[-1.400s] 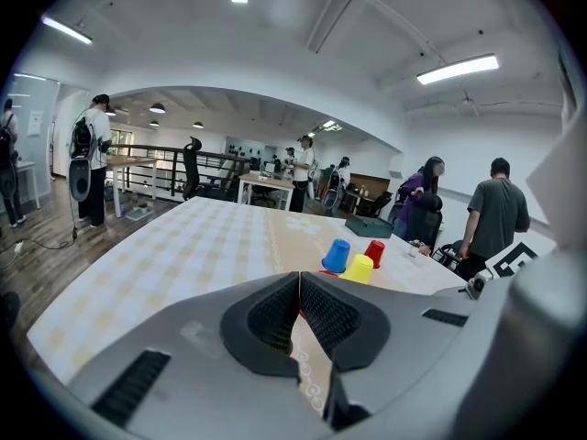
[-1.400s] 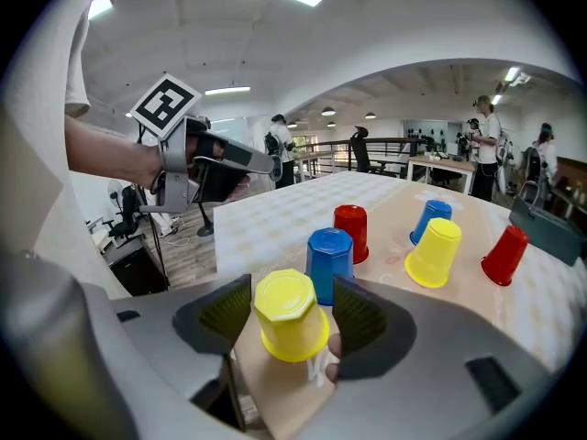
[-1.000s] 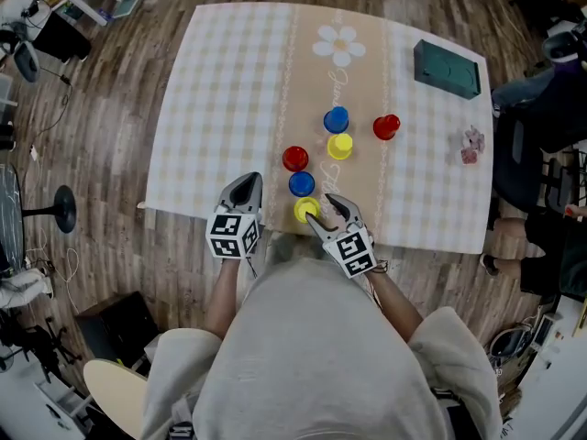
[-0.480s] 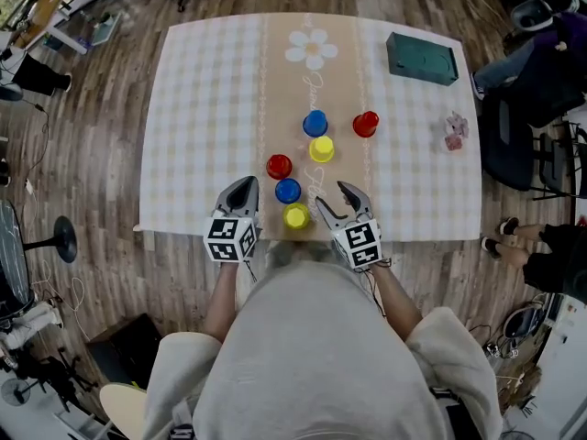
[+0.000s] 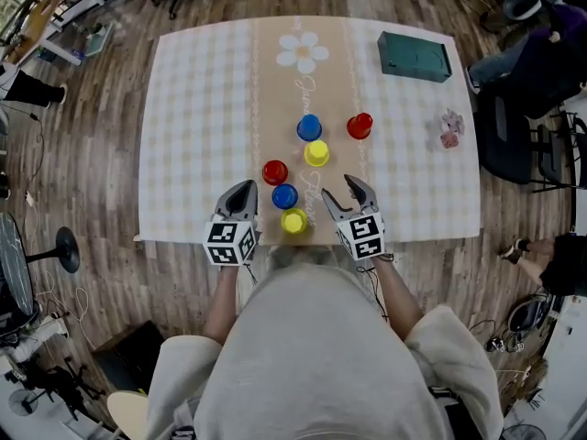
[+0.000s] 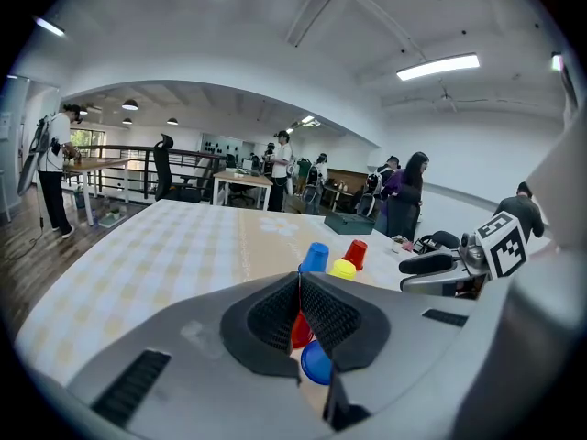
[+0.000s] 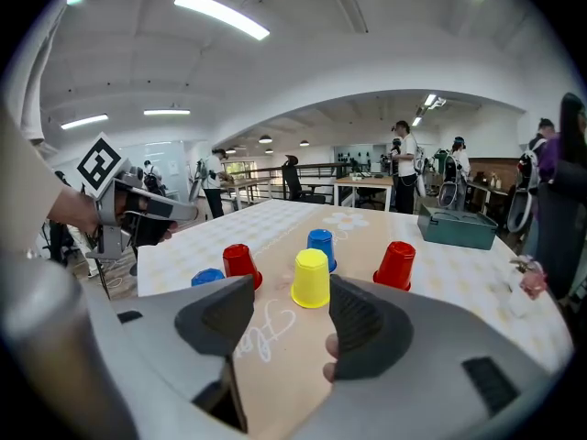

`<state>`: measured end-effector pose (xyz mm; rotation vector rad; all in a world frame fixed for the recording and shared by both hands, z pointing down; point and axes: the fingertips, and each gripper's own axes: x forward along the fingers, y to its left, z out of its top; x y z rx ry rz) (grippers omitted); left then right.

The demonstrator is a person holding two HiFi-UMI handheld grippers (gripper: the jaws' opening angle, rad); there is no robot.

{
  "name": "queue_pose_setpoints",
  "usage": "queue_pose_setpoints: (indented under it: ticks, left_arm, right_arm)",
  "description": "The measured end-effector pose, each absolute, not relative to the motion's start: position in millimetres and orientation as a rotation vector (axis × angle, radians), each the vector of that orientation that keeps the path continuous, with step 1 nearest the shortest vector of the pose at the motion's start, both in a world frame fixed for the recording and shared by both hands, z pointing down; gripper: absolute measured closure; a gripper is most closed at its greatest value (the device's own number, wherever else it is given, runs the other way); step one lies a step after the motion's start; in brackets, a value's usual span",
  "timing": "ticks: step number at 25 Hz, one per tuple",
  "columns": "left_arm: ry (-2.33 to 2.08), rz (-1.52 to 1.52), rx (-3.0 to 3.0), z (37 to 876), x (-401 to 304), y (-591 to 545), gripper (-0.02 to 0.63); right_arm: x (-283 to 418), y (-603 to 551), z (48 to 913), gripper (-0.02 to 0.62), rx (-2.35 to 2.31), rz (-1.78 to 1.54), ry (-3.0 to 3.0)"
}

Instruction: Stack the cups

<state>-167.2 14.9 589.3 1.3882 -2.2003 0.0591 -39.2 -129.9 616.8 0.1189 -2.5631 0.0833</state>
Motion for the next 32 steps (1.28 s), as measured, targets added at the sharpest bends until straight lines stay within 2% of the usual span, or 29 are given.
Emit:
queue_pose_setpoints:
  ticks: [17, 32]
  left_arm:
    - [-2.226, 0.047, 1.310, 595, -185, 25, 0.592]
    - [-2.245, 0.051, 1.244, 599, -191, 45, 0.592]
  right_arm:
    - [-107, -158, 652, 0.327, 0.075, 0.058, -2.503]
    - [-131, -163, 677, 0.345, 0.041, 0.032, -2.450]
